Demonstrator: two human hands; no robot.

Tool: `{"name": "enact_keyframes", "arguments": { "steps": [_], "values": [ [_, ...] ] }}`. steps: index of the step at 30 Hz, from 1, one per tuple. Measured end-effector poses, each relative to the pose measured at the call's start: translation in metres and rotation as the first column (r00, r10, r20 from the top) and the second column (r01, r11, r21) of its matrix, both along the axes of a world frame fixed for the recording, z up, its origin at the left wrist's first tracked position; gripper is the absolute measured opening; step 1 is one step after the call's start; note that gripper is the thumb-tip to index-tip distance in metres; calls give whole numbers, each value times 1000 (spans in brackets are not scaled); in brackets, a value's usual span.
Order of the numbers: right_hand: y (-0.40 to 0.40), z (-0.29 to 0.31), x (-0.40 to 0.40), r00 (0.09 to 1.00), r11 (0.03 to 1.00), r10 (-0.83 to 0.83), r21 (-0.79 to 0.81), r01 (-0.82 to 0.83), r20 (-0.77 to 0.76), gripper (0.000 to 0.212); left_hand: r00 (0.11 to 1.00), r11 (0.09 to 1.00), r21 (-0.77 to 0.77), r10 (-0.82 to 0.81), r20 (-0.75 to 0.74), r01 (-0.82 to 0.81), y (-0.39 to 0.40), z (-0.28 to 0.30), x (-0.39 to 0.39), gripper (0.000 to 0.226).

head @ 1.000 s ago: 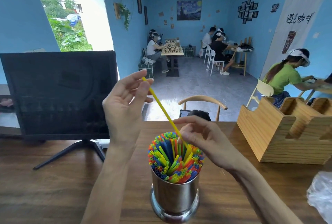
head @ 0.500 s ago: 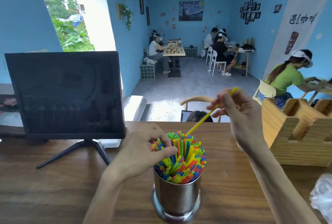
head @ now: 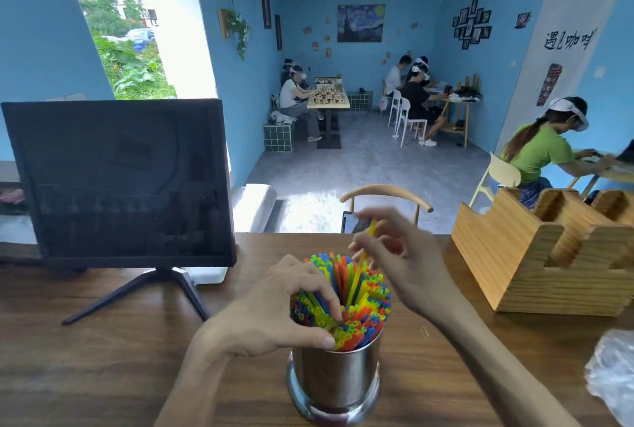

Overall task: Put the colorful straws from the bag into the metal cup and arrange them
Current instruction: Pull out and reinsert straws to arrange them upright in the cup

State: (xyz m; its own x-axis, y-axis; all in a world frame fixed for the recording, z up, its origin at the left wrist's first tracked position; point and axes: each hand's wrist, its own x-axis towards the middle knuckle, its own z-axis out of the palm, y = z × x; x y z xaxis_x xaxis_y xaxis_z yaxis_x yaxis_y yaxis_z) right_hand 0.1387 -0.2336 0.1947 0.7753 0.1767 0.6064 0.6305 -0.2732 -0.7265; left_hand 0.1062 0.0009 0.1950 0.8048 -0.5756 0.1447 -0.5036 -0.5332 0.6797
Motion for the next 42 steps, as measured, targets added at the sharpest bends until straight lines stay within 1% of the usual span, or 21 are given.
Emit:
{"name": "enact_keyframes", "arguments": {
  "steps": [2, 3, 5, 7, 9, 11, 14, 18, 21, 25, 28, 33, 37, 42],
  "values": [
    [3, -13, 4, 999, 983, -42, -179, 36, -27, 16, 997, 997, -44, 68, 31, -66, -6, -2, 3, 19],
    [4, -17, 6, 998, 975, -47, -220, 36, -43, 14, 994, 994, -59, 98, 49, -95, -9, -3, 4, 17],
    [4, -21, 9, 995, 972, -42, -234, 21, -87, 13, 987, 988, -71, 141, 72, -136, -13, -4, 6, 17],
    [5, -22, 12, 996, 963, -54, -268, 34, -67, 14, 985, 988, -48, 149, 89, -145, -13, -5, 7, 19],
    [5, -22, 15, 997, 949, -67, -312, 52, -37, 16, 982, 992, -8, 129, 136, -129, -13, -7, 7, 20],
    [4, -22, 18, 996, 947, -76, -316, 58, -46, 17, 979, 992, 19, 117, 165, -122, -13, -7, 4, 20],
    [6, -23, 21, 995, 946, -69, -320, 44, -68, 19, 981, 993, 28, 106, 164, -112, -15, -7, 2, 22],
    [7, -25, 23, 995, 950, -69, -309, 45, -68, 19, 976, 995, 5, 94, 195, -97, -15, -9, 2, 34],
    [7, -25, 23, 995, 951, -71, -307, 45, -73, 19, 973, 995, -16, 95, 209, -94, -16, -12, 2, 33],
    [6, -24, 21, 995, 949, -68, -314, 41, -77, 20, 962, 989, -59, 147, 229, -137, -19, -14, 3, 29],
    [5, -23, 19, 994, 945, -68, -324, 35, -91, 22, 946, 980, -99, 196, 260, -175, -19, -16, 2, 21],
    [5, -22, 16, 993, 947, -75, -318, 41, -96, 22, 928, 950, -116, 308, 209, -289, -19, -19, 0, 27],
    [5, -20, 14, 992, 946, -69, -323, 32, -105, 21, 920, 938, -154, 338, 200, -311, -16, -19, 2, 25],
    [5, -17, 12, 990, 943, -70, -332, 25, -126, 20, 927, 942, -145, 325, 186, -302, -14, -19, 5, 25]
  ]
}}
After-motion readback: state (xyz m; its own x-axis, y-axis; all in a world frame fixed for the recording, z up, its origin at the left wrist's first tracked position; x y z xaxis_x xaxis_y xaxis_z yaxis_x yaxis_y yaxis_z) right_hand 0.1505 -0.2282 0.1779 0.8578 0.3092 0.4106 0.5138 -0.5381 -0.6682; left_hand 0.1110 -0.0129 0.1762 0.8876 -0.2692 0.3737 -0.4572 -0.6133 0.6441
